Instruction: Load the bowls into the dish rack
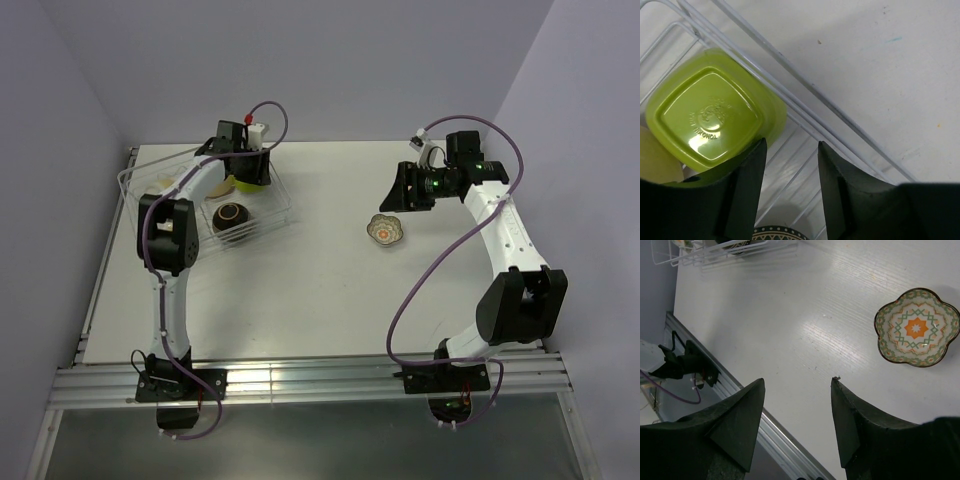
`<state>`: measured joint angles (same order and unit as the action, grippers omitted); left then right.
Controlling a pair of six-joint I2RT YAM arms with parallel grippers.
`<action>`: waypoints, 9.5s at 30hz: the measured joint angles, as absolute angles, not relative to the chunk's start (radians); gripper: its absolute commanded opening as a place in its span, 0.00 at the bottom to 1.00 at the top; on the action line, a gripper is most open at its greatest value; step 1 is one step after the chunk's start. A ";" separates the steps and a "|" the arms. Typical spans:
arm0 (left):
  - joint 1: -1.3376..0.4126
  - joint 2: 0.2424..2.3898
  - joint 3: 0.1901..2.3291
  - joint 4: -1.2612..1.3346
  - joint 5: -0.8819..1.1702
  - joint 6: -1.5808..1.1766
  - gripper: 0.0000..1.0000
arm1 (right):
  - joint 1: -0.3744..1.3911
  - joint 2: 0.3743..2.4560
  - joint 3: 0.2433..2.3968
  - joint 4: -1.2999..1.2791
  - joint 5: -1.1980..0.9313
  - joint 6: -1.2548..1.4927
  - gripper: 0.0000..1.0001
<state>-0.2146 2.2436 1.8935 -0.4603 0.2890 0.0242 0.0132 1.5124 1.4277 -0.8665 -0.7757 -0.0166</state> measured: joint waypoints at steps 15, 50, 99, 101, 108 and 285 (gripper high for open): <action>-0.220 2.256 1.897 -0.449 0.271 0.007 0.71 | 0.013 1.512 1.428 -0.867 -0.777 -0.016 0.64; -0.287 1.875 1.541 -0.709 0.291 0.490 0.37 | 0.013 1.513 1.420 -0.924 -0.720 -0.089 0.71; -0.124 1.448 1.337 -0.485 0.710 0.119 0.76 | 0.017 2.019 1.493 -0.779 -0.378 -0.031 0.00; -0.128 1.405 1.291 -0.472 0.717 0.182 0.76 | 0.017 2.020 1.494 -0.779 -0.394 -0.032 0.00; -0.247 1.284 1.232 -0.495 0.719 0.574 0.74 | 0.041 1.967 1.483 -0.794 -0.465 -0.042 0.00; -0.319 1.801 1.350 -0.131 0.018 0.573 0.00 | 0.274 1.470 1.465 -0.730 -0.629 0.025 0.88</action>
